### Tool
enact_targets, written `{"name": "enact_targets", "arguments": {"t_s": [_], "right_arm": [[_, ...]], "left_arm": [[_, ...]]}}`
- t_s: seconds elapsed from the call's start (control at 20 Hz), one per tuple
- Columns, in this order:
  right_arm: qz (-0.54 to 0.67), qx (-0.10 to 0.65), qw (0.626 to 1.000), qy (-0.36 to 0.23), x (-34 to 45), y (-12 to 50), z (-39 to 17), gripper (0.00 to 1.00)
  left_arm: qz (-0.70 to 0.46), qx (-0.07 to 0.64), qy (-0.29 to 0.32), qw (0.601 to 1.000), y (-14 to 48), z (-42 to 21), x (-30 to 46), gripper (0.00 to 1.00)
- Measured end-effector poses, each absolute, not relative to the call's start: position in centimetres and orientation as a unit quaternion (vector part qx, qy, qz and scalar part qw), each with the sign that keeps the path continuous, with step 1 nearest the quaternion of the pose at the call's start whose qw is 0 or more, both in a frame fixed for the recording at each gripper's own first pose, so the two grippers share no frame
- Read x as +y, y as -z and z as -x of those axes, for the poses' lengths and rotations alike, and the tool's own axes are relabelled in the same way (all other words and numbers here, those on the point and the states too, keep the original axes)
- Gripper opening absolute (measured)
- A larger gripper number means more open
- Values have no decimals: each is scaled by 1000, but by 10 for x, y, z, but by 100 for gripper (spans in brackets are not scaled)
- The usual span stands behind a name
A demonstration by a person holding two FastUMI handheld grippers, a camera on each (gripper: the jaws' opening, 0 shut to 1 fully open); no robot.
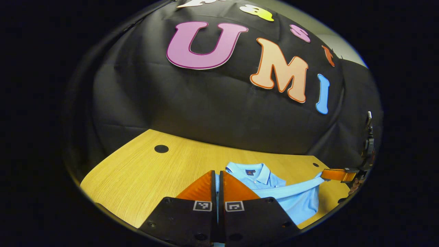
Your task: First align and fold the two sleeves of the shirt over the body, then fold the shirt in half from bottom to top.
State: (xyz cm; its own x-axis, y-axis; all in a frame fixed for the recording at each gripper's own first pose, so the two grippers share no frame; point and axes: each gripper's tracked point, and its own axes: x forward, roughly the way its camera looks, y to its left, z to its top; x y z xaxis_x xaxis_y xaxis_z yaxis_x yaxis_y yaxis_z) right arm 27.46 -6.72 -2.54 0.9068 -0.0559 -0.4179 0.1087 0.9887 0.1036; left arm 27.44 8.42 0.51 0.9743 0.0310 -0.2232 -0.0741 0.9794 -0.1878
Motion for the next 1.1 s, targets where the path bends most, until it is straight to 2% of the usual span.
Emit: {"name": "enact_targets", "arguments": {"t_s": [0.3,0.65,0.8,0.85,0.9,0.95,1.0,1.1], "right_arm": [[-63,240,965,78,-93,69,-349,6],[-94,266,955,92,-113,112,-373,7],[-87,258,959,80,-112,111,-375,17],[-85,256,960,76,-110,108,-374,17],[-81,250,962,69,-109,103,-373,10],[-72,245,965,67,-108,98,-373,25],[-66,239,967,58,-104,93,-371,35],[-58,229,970,59,-101,84,-365,77]], "left_arm": [[89,139,-60,985,33,-351,98,0],[66,176,-87,978,74,-379,103,0],[73,193,-88,975,82,-379,95,3],[85,186,-82,975,77,-379,92,9],[89,183,-77,976,71,-375,92,16],[88,182,-75,977,67,-371,93,36],[86,178,-80,977,61,-367,96,58],[91,164,-87,978,45,-355,99,100]]}}
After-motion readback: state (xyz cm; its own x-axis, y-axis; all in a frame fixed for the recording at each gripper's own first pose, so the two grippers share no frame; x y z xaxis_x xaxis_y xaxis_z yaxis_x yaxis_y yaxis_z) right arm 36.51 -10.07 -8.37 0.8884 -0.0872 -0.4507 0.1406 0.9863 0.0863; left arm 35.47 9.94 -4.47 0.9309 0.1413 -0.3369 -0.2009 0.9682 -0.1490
